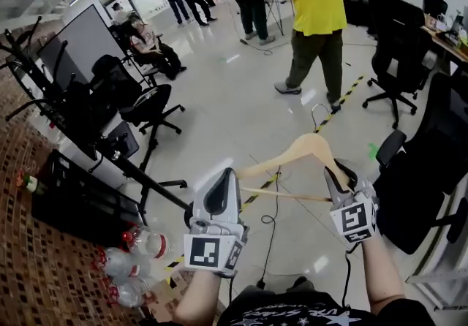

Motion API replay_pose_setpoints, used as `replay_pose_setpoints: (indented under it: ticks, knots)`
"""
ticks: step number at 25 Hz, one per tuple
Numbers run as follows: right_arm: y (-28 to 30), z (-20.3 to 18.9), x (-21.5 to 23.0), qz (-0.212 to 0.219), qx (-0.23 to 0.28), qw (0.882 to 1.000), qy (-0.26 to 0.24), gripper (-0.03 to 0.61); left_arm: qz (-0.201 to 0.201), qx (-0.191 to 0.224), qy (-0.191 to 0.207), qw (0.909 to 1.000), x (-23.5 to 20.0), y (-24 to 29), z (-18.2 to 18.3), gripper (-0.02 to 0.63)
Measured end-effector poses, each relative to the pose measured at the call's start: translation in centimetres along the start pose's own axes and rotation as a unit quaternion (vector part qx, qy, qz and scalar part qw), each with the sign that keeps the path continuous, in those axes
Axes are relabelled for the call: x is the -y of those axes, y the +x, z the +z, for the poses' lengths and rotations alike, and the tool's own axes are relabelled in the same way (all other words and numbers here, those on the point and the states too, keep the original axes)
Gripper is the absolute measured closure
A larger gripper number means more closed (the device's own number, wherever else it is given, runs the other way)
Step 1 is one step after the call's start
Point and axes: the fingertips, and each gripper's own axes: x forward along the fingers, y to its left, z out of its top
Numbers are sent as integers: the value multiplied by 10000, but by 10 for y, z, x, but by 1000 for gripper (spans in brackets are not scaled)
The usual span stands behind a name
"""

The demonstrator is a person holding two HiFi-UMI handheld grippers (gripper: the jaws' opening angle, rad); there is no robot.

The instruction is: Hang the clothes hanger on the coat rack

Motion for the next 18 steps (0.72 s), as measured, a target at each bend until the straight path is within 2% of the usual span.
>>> replay_pose_setpoints:
  ticks: [4,8,12,18]
  knots:
    - [37,42,-36,416,333,9979,-368,482,426,58,104,9990,-44,-24,8,609]
    - [83,103,-94,841,833,9903,-726,482,1041,151,247,9942,-111,-59,19,609]
    - [95,137,-159,1144,1089,9839,-837,482,1246,132,285,9917,-155,-99,18,609]
    - [135,212,-248,1504,1573,9690,-1173,482,1672,305,501,9842,-240,-146,32,609]
